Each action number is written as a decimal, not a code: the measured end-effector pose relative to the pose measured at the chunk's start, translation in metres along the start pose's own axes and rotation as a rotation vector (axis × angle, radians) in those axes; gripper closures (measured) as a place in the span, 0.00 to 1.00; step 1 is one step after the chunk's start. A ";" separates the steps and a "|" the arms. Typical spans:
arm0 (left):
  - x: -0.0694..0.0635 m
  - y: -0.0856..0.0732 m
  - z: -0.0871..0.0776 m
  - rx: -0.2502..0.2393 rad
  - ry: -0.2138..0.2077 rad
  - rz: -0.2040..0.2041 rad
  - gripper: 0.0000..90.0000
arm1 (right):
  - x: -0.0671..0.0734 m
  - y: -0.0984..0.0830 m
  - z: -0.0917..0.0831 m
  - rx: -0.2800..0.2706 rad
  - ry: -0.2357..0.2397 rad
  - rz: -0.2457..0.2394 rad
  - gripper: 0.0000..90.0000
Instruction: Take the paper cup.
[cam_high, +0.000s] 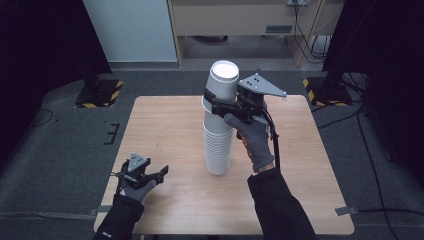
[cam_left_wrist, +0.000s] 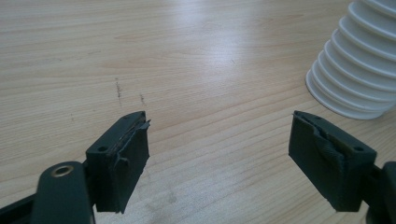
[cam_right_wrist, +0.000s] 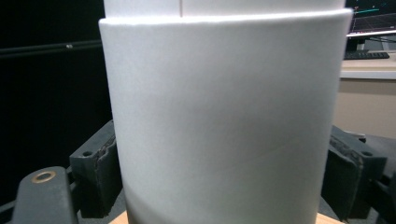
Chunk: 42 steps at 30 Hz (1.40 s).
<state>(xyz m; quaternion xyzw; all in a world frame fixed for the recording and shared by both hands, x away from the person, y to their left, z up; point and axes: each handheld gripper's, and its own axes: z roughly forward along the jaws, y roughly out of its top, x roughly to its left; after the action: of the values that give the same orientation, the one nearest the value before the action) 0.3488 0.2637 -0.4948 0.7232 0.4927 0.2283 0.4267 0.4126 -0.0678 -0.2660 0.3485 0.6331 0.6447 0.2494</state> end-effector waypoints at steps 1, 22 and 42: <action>0.000 0.000 0.000 0.000 0.000 0.002 0.21 | 0.000 0.001 0.000 -0.003 0.001 0.004 0.17; 0.000 0.000 0.002 -0.009 0.020 0.032 0.19 | -0.004 0.025 -0.013 -0.073 -0.006 0.019 0.17; 0.000 0.000 0.001 -0.033 0.027 0.036 0.20 | -0.023 0.029 -0.060 -0.112 -0.045 0.045 0.17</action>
<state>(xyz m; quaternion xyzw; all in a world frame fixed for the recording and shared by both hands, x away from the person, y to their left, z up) 0.3496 0.2630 -0.4952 0.7216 0.4815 0.2539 0.4278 0.3847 -0.1262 -0.2375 0.3624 0.5824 0.6765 0.2681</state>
